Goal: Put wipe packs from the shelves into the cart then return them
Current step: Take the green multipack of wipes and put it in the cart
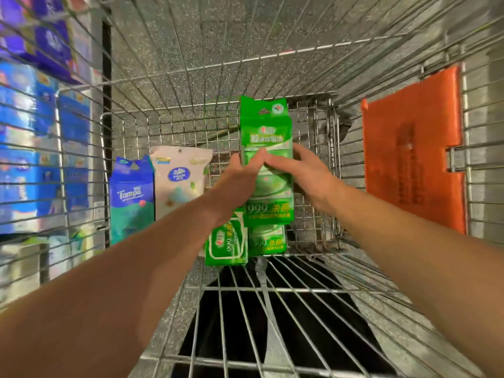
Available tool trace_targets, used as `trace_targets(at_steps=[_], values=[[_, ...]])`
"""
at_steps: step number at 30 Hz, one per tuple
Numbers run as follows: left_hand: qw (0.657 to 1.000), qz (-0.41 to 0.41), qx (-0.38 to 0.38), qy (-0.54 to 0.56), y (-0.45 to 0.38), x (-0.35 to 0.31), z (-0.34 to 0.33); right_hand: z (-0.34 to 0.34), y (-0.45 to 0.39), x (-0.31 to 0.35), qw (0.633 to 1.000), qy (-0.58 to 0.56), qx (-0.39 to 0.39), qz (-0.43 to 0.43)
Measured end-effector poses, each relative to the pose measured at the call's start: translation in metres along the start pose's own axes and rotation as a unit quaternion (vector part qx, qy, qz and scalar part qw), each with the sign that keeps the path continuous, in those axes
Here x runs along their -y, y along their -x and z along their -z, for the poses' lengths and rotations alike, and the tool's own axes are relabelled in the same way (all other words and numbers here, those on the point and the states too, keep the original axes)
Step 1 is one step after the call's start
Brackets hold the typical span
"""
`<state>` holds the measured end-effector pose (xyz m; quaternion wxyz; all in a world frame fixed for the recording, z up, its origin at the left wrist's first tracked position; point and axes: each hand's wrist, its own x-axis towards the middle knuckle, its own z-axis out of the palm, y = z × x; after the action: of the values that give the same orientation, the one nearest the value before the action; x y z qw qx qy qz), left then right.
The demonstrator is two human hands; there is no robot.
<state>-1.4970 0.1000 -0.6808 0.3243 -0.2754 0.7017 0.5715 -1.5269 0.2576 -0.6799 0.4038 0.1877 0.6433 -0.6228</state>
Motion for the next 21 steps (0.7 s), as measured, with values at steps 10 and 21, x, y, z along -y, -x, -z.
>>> trace_targets(at_steps=[10, 21], values=[[1.000, -0.019, -0.014, -0.017, 0.000, 0.024, 0.039, 0.028, 0.011, -0.049, 0.990, 0.073, -0.002, -0.119], [0.996, -0.001, -0.067, -0.063, 0.023, 0.028, 0.060, -0.003, 0.022, -0.048, 0.912, 0.397, -0.066, -0.082]])
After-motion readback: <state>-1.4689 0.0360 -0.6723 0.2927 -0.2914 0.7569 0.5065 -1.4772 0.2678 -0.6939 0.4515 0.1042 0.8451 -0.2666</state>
